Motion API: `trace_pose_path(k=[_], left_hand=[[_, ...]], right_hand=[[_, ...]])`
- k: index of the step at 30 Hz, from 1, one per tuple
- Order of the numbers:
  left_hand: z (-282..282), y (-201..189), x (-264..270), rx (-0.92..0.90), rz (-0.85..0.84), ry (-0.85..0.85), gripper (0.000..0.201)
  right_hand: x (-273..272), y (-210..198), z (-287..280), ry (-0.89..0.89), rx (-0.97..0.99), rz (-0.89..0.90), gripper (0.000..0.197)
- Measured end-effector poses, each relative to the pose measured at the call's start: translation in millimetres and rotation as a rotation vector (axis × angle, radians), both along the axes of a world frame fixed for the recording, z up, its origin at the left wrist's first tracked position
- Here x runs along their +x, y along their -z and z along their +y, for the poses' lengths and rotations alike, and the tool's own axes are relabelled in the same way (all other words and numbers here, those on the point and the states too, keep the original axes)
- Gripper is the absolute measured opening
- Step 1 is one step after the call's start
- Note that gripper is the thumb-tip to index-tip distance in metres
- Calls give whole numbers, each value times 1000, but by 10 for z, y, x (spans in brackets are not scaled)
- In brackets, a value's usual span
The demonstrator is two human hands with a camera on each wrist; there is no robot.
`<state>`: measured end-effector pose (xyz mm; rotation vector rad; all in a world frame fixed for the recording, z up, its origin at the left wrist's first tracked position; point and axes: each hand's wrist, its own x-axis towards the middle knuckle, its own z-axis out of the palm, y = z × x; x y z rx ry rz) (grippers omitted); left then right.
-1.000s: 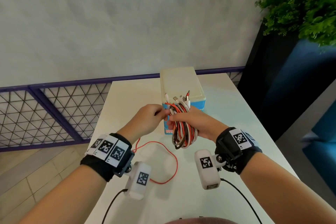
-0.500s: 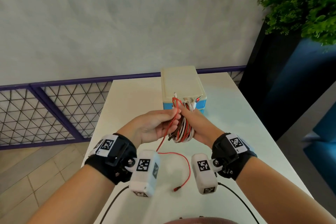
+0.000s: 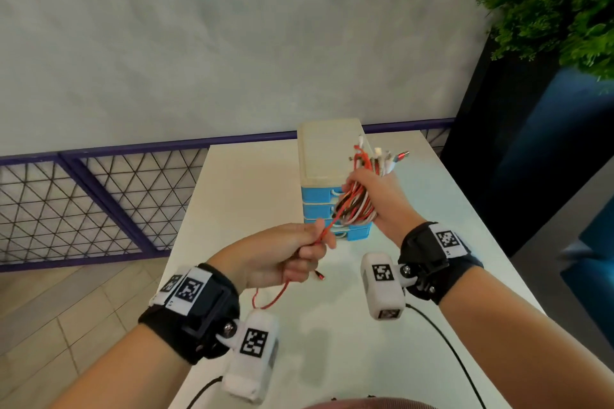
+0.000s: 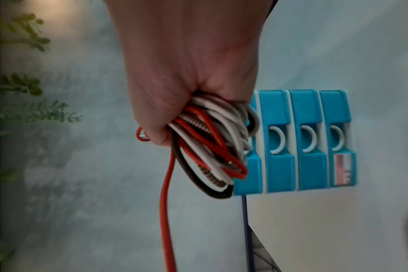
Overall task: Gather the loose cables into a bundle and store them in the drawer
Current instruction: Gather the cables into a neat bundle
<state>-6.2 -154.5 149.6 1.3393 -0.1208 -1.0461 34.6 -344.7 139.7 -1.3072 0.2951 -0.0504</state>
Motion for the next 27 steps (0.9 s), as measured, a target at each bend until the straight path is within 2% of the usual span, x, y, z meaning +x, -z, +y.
trace_pose_path(k=[1, 3, 5, 6, 7, 9, 12, 14, 16, 19, 22, 24, 27], left_hand=[[64, 58, -37, -1, 24, 86, 37], [193, 192, -100, 115, -21, 327, 37], [269, 287, -114, 356, -199, 541, 34], [280, 310, -91, 494, -328, 586, 32], [278, 326, -52, 626, -479, 572, 29], [256, 337, 59, 788, -732, 381, 24], [201, 254, 181, 788, -932, 49, 20], [143, 156, 233, 750, -989, -56, 10], [88, 85, 261, 697, -1051, -133, 7], [21, 37, 263, 664, -1138, -214, 6], [2, 54, 251, 659, -1190, -255, 7], [3, 69, 257, 656, -1189, -298, 9], [2, 62, 329, 674, -1096, -343, 23]], right_hand=[[43, -20, -60, 27, 69, -22, 5], [85, -66, -143, -3, 196, -38, 5], [66, -113, -180, -116, 222, -10, 1], [41, -131, -183, -182, 171, 22, 4], [5, -148, -175, -254, 98, 52, 8], [-68, -168, -118, -378, -65, 86, 12], [-151, -165, -20, -486, -244, 97, 11], [-182, -132, 42, -511, -364, 86, 15], [-206, -91, 111, -532, -370, 98, 19], [-246, -41, 193, -583, -158, 152, 22], [-282, -44, 166, -583, -24, 200, 16], [-306, -56, 148, -574, -28, 200, 9], [-311, -35, 132, -525, -118, 167, 8]])
